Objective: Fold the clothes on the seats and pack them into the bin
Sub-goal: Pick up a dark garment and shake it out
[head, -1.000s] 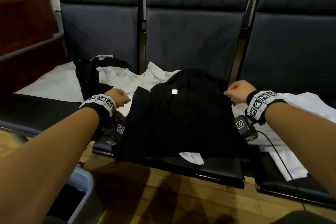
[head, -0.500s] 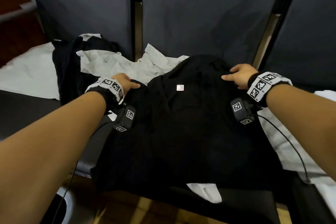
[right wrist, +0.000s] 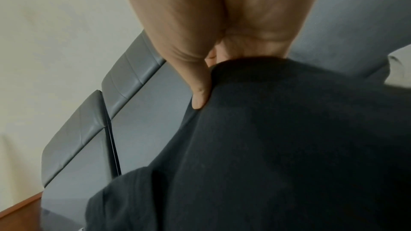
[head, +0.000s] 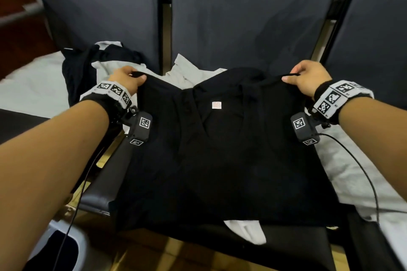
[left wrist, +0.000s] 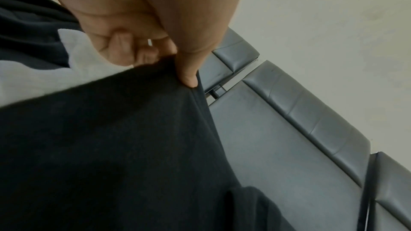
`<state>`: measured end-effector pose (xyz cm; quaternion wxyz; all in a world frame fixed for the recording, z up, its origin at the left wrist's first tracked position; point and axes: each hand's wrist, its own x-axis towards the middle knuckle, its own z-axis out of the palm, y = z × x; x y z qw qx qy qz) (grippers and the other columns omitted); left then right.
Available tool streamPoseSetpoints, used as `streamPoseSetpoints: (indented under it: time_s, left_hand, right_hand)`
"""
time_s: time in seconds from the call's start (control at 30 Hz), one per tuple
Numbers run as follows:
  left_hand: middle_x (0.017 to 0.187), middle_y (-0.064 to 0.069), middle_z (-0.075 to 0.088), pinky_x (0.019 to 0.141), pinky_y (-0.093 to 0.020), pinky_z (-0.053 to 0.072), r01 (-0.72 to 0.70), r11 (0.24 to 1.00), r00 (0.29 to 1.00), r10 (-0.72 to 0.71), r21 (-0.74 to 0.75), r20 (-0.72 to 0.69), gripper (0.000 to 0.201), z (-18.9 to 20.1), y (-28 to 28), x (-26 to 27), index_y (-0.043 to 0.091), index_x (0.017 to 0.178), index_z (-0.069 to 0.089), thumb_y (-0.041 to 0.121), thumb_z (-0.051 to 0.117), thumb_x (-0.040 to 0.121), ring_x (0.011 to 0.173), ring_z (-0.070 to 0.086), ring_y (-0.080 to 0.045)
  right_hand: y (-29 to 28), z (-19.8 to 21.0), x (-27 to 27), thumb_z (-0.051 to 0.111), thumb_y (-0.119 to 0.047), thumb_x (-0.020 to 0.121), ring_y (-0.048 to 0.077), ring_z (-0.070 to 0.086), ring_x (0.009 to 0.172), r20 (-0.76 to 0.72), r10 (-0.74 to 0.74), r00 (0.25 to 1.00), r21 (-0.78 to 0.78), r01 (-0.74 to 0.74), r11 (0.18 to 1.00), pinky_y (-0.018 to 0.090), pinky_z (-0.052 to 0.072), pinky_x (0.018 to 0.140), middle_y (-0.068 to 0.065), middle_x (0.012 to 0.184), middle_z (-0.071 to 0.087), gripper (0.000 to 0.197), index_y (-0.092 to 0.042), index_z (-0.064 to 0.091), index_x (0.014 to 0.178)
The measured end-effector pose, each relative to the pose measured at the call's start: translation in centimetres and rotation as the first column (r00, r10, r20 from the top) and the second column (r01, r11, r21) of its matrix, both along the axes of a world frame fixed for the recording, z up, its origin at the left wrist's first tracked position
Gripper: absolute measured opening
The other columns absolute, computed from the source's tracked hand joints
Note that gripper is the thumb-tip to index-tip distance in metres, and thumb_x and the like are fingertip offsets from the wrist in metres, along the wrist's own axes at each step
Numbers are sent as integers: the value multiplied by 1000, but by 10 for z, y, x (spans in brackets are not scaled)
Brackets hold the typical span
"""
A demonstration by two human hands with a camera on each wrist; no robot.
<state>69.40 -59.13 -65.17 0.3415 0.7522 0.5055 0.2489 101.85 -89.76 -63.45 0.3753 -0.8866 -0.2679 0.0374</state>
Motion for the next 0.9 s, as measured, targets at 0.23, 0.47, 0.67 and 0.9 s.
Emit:
streamPoseSetpoints:
  time_s: [0.23,0.47,0.67,0.9]
  left_hand:
    - [66,-6,52,32,-14,38,33,999,996,-33,4,85,10,21,-8,-1,18,100,58,21,62,92,39,50,-17]
    - [114,-5,66,93,-26,49,34,994,999,-35,100,7,40,44,-13,-15,8,119,63,24,73,84,101,65,-18]
    - [87,-1,64,58,-8,47,63,998,985,-65,18,158,18,65,-40,-28,11,108,63,17,63,91,66,66,-6]
    - [124,-19,59,92,-35,51,116,993,987,-111,-36,119,32,55,-73,-69,2,122,59,16,60,93,106,59,-27]
  right_hand:
    - [-12,18,-5,78,-30,81,21,60,94,2,184,983,-296,-175,939,31,45,85,8,97,67,28,-8,72,98]
    - [-32,37,-14,75,-31,84,22,63,94,140,-6,990,-80,17,997,29,46,80,4,91,67,16,-15,72,86]
    - [-47,56,-39,73,-32,85,26,60,110,164,-31,986,-9,33,999,34,49,91,10,104,69,18,-15,72,92]
    - [-90,57,-91,75,-34,83,24,63,91,156,24,987,-50,-16,999,37,52,85,0,84,64,16,-20,68,82]
